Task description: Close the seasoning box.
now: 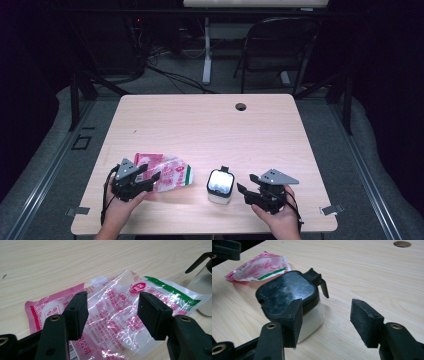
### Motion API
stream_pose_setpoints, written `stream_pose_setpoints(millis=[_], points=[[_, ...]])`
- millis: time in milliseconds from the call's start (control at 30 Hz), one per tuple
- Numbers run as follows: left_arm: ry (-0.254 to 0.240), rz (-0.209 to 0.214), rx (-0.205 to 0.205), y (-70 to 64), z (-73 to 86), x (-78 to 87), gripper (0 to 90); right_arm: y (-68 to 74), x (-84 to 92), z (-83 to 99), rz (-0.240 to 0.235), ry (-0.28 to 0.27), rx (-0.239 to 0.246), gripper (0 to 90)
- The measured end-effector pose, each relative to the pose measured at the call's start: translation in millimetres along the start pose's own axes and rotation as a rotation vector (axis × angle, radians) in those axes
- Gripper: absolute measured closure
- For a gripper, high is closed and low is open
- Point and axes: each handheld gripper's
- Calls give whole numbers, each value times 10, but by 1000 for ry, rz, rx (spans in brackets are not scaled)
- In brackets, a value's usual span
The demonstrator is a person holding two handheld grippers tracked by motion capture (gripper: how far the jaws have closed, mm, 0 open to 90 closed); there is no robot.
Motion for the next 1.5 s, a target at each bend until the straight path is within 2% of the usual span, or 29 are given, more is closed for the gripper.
stream_pose_setpoints(millis=[600, 800, 1067, 1500], points=[[4, -10, 18, 53, 16, -5, 416, -288, 35, 85, 53, 17, -76, 430], [8, -9, 25, 65, 24, -10, 416, -411, 15, 164, 74, 23, -120, 431], [8, -8, 35, 81, 42, -26, 416, -542, -63, 304, 116, 49, -148, 433], [22, -15, 38, 114, 57, -43, 415, -633, -78, 365, 117, 50, -196, 433]])
Point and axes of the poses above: each handheld gripper's, and its own axes: x roughly backward along the jaws, z roughly out of its underside, y roughly to its left, and after that the axes turned 3 degrees about x, right-handed
